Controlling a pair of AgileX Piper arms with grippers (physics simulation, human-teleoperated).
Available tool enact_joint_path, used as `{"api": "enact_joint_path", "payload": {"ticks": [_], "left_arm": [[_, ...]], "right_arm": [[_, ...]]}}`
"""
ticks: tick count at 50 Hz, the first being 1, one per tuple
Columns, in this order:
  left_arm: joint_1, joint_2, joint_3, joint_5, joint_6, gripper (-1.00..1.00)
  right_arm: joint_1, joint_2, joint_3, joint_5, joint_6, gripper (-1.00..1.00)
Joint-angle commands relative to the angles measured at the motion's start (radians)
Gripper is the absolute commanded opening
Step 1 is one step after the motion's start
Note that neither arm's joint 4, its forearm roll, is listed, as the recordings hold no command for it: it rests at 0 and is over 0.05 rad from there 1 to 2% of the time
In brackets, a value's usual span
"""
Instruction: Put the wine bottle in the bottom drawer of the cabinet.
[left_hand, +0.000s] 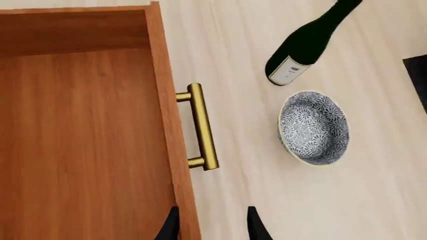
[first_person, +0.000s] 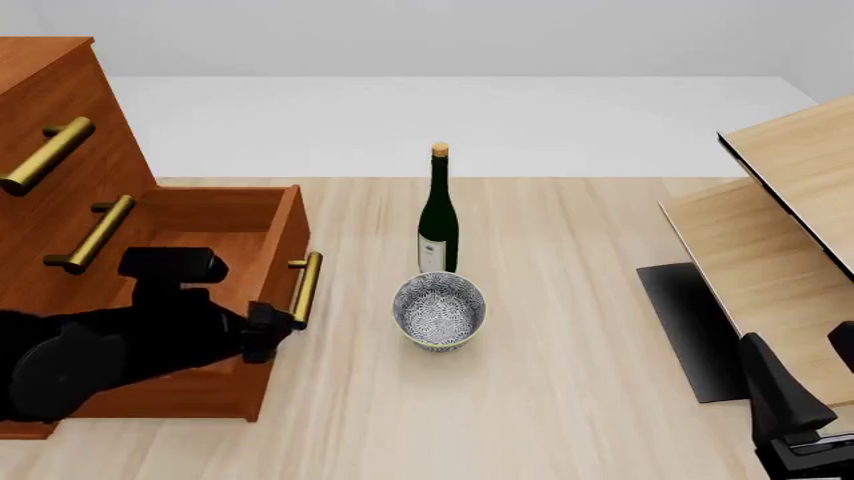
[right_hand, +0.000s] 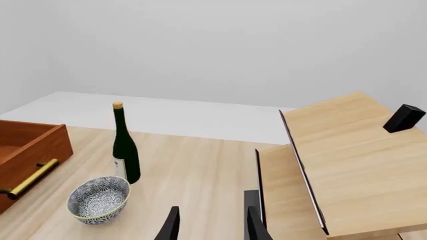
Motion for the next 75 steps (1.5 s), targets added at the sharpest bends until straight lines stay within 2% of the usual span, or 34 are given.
{"api": "enact_joint_path", "payload": {"ticks": [1,9,14,19,30,32,38,40,46,48,51,53,55,59,62,63,70,75], "left_arm": [[-0.088,-0.189,-0.192,0.151,0.077,1.00],[-0.105,-0.224,-0.305,0.226,0.093,1.00],[-0.112,-0.238,-0.359,0.225,0.116,1.00],[-0.113,-0.219,-0.396,0.191,0.144,1.00],[-0.138,-0.163,-0.467,0.106,0.116,1.00],[-0.151,-0.158,-0.474,0.086,0.133,1.00],[-0.160,-0.116,-0.498,0.029,0.117,1.00],[-0.176,-0.092,-0.510,0.009,0.139,1.00],[-0.174,-0.011,-0.580,-0.006,0.119,1.00],[-0.182,0.015,-0.605,-0.001,0.088,1.00],[-0.189,0.043,-0.629,-0.014,0.105,1.00],[-0.164,0.075,-0.646,-0.005,0.086,1.00],[-0.169,0.086,-0.644,-0.038,0.118,1.00],[-0.180,0.100,-0.649,-0.066,0.074,1.00],[-0.165,0.123,-0.662,-0.078,0.083,1.00],[-0.188,0.124,-0.661,-0.099,0.096,1.00],[-0.182,0.172,-0.680,-0.131,0.094,1.00],[-0.218,0.200,-0.705,-0.145,0.096,1.00]], "right_arm": [[0.004,0.004,-0.001,-0.002,-0.002,1.00],[0.010,0.003,-0.002,-0.002,-0.005,1.00],[0.008,0.001,-0.006,0.001,-0.004,1.00],[0.009,0.006,-0.005,-0.004,-0.004,1.00],[0.010,0.004,-0.005,-0.002,-0.003,1.00],[0.009,0.003,-0.005,-0.001,-0.003,1.00],[0.010,0.009,-0.005,-0.007,-0.003,1.00],[0.010,0.002,-0.006,0.000,-0.002,1.00],[0.011,0.008,-0.008,-0.005,-0.004,1.00],[0.012,0.007,-0.009,-0.004,-0.003,1.00],[0.013,0.009,-0.007,-0.005,-0.002,1.00],[0.014,0.007,-0.008,-0.004,-0.003,1.00],[0.016,0.004,-0.007,-0.001,-0.002,1.00],[0.016,0.011,-0.010,-0.008,-0.003,1.00],[0.023,0.019,-0.006,-0.015,-0.005,1.00],[0.024,0.018,-0.005,-0.015,-0.004,1.00],[0.025,0.018,-0.002,-0.015,-0.006,1.00],[0.026,0.019,-0.001,-0.014,-0.009,1.00]]}}
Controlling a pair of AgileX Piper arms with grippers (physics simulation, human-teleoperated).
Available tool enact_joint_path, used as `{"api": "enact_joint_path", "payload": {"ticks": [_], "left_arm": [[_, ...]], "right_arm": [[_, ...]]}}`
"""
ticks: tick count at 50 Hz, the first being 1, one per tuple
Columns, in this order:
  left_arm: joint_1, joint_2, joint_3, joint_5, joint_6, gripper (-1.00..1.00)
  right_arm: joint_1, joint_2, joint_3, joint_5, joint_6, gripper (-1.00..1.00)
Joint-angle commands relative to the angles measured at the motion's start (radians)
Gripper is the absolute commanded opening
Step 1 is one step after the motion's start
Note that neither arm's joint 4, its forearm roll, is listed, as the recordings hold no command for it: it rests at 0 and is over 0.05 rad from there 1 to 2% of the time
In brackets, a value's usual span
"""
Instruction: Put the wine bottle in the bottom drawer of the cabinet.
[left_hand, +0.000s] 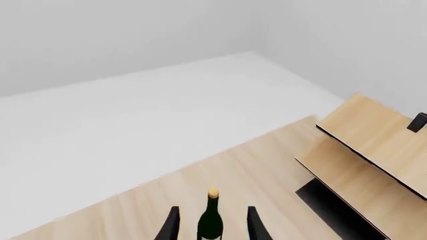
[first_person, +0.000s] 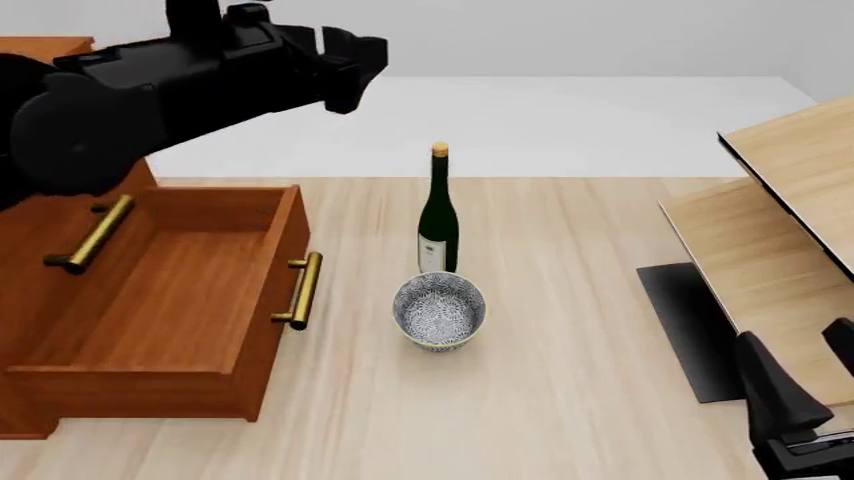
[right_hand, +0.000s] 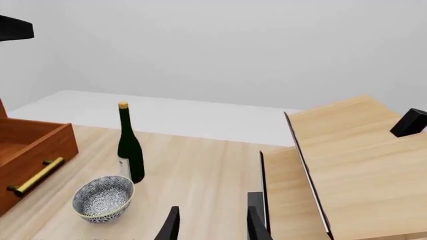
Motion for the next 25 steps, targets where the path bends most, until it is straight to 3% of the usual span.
{"api": "enact_joint_path", "payload": {"ticks": [1,25], "left_arm": [[-0.032,0.076,-0.051,-0.044,-0.007,1.00],[-0.052,0.235,-0.140,-0.100,0.020,1.00]], "right_arm": [[0.004,0.003,0.004,-0.002,-0.003,1.00],[0.007,0.004,0.008,0.003,-0.003,1.00]]}}
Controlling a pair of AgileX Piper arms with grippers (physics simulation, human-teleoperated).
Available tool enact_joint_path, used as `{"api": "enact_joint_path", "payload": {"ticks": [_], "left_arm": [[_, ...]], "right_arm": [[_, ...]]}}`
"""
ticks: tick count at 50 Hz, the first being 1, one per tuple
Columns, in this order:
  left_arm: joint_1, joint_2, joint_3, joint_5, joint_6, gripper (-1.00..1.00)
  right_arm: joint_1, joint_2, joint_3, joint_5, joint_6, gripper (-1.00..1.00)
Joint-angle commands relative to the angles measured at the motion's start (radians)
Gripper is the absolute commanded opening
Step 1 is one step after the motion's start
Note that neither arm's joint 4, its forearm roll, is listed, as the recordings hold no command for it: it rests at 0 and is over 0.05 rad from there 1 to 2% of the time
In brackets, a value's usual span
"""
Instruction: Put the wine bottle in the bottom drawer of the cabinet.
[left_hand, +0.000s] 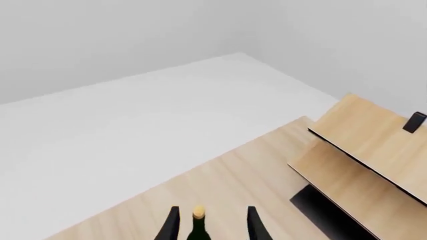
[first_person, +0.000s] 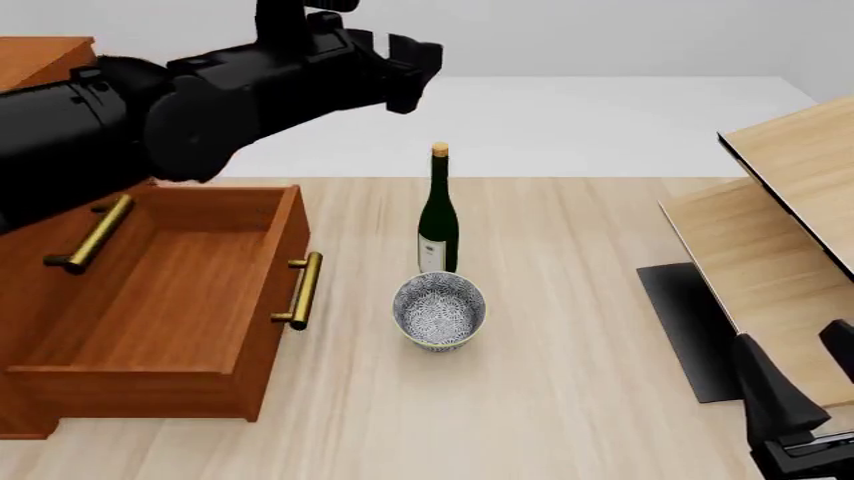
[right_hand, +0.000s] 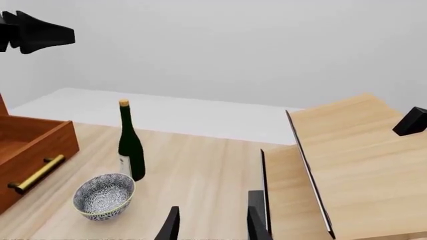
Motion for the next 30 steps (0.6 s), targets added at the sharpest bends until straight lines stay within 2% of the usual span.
{"api": "enact_joint_path", "payload": {"ticks": [1,30], "left_arm": [[-0.002,0.074,-0.042,-0.027,0.009,1.00],[0.009,0.212,-0.062,-0.119,0.028,1.00]], "right_arm": [[0.001,0.005,0.004,-0.002,0.000,1.00],[0.001,0.018,0.019,-0.016,0.003,1.00]]}}
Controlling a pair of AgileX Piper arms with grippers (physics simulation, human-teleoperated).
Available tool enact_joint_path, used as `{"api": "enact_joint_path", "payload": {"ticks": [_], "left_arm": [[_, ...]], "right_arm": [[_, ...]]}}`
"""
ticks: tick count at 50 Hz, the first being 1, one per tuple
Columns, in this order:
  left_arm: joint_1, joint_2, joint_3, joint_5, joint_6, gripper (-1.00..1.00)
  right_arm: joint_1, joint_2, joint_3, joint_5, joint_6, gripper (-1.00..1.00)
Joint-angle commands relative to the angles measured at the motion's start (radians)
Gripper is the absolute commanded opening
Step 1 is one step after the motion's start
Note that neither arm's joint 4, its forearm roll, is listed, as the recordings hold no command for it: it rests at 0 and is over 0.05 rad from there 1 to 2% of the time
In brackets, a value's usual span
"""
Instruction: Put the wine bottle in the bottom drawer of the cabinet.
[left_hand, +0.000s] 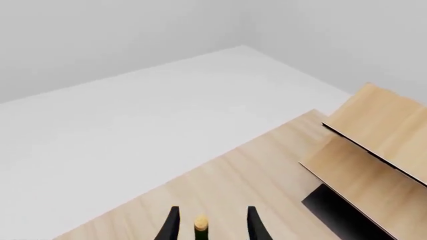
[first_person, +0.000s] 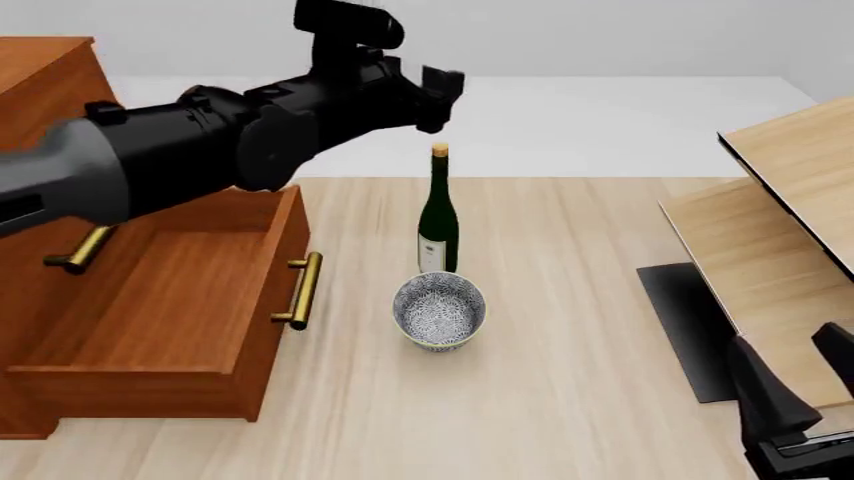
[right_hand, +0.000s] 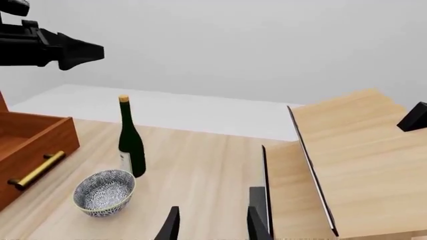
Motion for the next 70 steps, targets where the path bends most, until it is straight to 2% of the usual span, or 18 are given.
{"api": "enact_joint_path", "payload": {"ticks": [1,30,70], "left_arm": [[0.003,0.048,-0.008,-0.030,0.007,1.00],[0.035,0.124,-0.013,-0.073,0.019,1.00],[0.034,0.231,-0.013,-0.111,0.021,1.00]], "right_arm": [[-0.001,0.002,0.006,-0.002,0.000,1.00],[-0.001,-0.001,0.017,0.003,-0.001,1.00],[0.003,0.001,0.021,0.005,0.002,1.00]]}}
